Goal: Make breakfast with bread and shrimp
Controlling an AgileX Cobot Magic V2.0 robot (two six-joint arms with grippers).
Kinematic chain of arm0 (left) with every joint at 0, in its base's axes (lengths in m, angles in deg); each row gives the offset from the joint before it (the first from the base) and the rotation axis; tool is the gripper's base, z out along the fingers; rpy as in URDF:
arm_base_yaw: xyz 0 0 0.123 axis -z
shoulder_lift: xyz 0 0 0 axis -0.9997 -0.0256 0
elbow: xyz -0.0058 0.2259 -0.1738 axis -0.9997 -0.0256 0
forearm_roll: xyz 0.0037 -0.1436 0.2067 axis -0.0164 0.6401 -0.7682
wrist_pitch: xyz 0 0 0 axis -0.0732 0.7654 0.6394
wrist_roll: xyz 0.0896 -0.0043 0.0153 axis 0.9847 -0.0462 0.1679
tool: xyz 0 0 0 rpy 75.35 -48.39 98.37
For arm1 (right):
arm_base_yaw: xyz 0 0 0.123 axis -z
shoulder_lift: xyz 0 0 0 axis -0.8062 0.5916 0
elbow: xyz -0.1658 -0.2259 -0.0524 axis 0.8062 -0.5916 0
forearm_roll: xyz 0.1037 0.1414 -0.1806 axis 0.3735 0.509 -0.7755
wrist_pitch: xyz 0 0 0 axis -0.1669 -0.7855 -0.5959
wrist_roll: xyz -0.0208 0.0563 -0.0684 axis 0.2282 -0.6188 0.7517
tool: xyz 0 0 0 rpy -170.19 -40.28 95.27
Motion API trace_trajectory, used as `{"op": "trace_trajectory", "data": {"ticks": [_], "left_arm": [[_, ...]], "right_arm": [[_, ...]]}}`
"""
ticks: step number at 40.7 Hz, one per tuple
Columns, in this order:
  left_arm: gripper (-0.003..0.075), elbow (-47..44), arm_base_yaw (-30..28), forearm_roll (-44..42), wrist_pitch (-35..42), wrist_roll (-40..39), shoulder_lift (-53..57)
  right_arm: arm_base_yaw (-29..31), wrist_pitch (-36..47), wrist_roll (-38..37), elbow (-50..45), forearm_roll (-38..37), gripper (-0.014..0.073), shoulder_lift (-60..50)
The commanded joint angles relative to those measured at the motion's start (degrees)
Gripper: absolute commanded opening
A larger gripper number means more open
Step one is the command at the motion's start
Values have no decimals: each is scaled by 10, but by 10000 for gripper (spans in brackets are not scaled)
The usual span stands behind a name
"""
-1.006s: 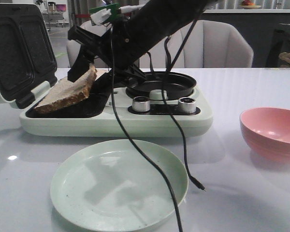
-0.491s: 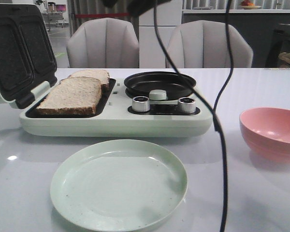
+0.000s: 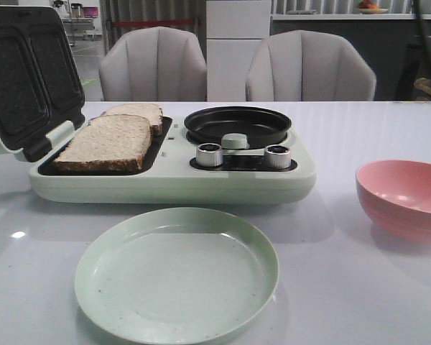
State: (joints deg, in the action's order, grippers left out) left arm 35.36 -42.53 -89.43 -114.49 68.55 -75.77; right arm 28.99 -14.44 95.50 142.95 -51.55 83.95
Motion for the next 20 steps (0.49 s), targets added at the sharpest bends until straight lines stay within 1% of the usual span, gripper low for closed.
{"op": "trace_trajectory", "data": {"ticks": [1,11,20], "left_arm": [[456,16,-2,0,41,-5,-5],[456,16,-2,0,41,-5,-5],[456,6,-2,0,42,-5,-5]], "right_arm": [[1,47,-22,-51,-19,454,-74],[1,103,-83,-206,-58,453,-209],[2,133,-87,-298,-69,453,-289]]}}
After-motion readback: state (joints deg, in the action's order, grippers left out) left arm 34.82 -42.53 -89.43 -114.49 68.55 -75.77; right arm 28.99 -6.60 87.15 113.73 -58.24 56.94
